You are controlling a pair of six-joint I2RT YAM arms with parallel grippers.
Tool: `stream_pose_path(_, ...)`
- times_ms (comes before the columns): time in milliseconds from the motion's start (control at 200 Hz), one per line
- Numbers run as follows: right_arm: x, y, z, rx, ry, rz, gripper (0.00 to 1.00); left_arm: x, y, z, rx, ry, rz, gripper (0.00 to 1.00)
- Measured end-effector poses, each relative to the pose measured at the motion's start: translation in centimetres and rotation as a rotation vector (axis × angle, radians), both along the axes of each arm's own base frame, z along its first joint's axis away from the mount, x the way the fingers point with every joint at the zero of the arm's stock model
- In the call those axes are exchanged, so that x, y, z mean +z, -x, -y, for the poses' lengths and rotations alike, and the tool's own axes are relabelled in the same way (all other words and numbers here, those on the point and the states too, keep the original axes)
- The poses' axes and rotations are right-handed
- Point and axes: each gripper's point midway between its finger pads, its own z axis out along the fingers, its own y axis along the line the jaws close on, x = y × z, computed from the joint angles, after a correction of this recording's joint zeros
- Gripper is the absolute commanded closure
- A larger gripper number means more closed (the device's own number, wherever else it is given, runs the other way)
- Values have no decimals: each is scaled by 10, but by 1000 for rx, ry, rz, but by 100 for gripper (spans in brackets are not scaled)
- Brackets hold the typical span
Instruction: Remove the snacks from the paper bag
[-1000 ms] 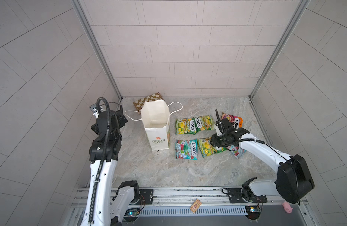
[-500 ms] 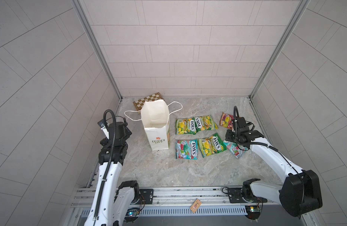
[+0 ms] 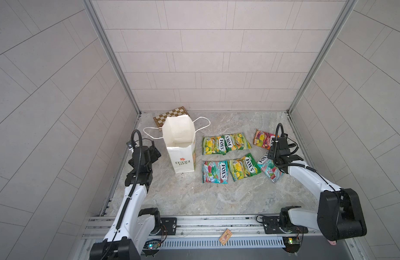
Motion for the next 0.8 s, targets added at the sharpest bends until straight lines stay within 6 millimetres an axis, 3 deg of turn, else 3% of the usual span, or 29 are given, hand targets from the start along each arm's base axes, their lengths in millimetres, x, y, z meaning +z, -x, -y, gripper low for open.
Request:
stream_pose_path(125,1,-8,6,10,64,65,47,-24,-7,4,-67,-59,-19,6)
stream_pose_path(465,-20,-10,14,34,179,193,46,-48,-35,17,-224,-182,5,5)
stream_pose_path(801,-6,-36,3,122,211,313,45,-70,-45,19,-257,-211,29,0)
